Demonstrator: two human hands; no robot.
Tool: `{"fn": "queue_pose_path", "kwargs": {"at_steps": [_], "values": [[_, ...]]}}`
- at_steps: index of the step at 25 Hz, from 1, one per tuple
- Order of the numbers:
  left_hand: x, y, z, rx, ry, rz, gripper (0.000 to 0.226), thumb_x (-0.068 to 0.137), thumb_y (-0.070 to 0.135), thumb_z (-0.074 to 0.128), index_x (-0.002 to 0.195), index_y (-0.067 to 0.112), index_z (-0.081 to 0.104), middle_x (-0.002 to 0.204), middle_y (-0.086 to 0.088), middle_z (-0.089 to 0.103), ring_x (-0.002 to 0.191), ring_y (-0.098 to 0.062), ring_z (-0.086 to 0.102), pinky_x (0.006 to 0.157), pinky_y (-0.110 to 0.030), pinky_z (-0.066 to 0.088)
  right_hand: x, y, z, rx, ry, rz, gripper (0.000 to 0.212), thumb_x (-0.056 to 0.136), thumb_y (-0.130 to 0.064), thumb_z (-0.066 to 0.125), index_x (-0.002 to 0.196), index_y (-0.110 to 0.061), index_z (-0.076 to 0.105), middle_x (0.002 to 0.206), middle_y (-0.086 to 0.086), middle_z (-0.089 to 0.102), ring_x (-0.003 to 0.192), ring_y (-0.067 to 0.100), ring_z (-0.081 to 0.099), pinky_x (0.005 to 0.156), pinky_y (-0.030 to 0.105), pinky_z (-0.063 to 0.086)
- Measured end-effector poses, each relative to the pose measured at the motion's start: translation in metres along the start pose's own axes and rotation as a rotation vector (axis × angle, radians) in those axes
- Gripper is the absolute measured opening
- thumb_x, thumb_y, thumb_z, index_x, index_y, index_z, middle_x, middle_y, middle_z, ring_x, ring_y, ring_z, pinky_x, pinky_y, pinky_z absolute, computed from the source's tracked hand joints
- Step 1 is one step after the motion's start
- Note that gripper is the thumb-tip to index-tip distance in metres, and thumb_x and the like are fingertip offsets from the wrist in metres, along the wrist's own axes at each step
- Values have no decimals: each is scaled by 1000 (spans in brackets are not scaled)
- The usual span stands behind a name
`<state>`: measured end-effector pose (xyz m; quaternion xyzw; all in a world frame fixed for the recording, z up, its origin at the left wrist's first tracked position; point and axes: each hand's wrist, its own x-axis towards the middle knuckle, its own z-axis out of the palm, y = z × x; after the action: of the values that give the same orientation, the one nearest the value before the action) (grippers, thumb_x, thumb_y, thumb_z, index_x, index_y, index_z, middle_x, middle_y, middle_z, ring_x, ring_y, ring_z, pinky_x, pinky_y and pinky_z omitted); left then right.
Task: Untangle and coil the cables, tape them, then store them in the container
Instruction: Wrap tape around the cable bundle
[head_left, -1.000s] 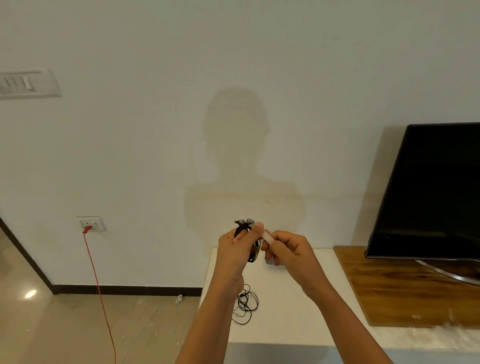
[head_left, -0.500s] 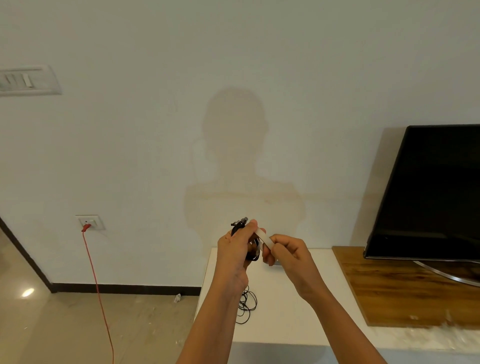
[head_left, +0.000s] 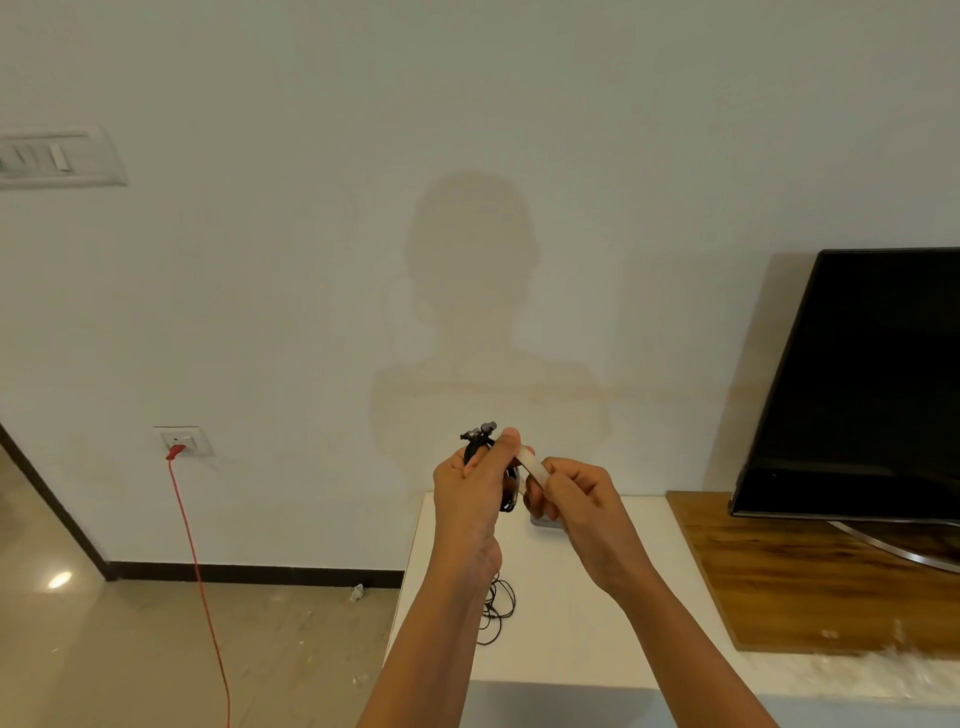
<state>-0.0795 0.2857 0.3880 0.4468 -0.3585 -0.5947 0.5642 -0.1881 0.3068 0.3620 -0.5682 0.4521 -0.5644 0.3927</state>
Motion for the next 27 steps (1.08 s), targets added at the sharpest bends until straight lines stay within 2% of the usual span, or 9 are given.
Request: {"fn": "queue_pose_path", "kwargs": {"at_steps": [5, 10, 13, 21, 25, 27], "values": [[0, 1, -1, 13, 8, 4, 15, 83, 23, 71, 77, 10, 65, 84, -14, 64, 71, -20, 51, 62, -30, 42, -3, 1, 0, 14, -8, -16, 25, 78, -14, 41, 59, -14, 57, 61, 5, 53, 65, 18, 49, 64, 22, 41], [-3, 3, 0, 24, 7, 27, 16, 84, 21, 70, 74, 11, 63, 80, -13, 60, 60, -15, 46, 57, -26, 40, -3, -3, 3, 48, 15, 0, 34, 84, -15, 47, 53, -21, 59, 57, 3, 54, 63, 17, 48, 63, 21, 42], [-5, 4, 1, 12, 18, 27, 16, 84, 21, 70, 77, 9, 63, 80, -13, 59, 59, -14, 45, 56, -25, 40, -3, -5, 3, 44, -11, -20, 27, 80, -18, 44, 57, -15, 58, 58, 3, 53, 61, 15, 47, 61, 19, 42], [-5, 4, 1, 16, 20, 31, 19, 84, 22, 70, 85, 4, 64, 83, -15, 62, 64, -17, 48, 58, -27, 42, -3, -4, 0, 35, -25, -29, 27, 80, -15, 42, 62, -11, 61, 60, 2, 55, 62, 15, 50, 62, 20, 44], [-6, 7, 1, 24, 25, 44, 19, 84, 23, 70, 81, 6, 63, 81, -15, 59, 63, -16, 47, 59, -27, 42, -7, -6, 1, 80, -10, -28, 28, 83, -13, 43, 64, -1, 59, 62, 4, 57, 65, 14, 52, 64, 19, 45], [-8, 8, 1, 24, 22, 45, 18, 83, 24, 71, 78, 8, 63, 80, -14, 61, 66, -18, 49, 61, -29, 42, -7, -9, 3, 77, 15, -8, 32, 90, -10, 48, 60, -8, 61, 60, 2, 57, 64, 15, 51, 61, 17, 44]]}}
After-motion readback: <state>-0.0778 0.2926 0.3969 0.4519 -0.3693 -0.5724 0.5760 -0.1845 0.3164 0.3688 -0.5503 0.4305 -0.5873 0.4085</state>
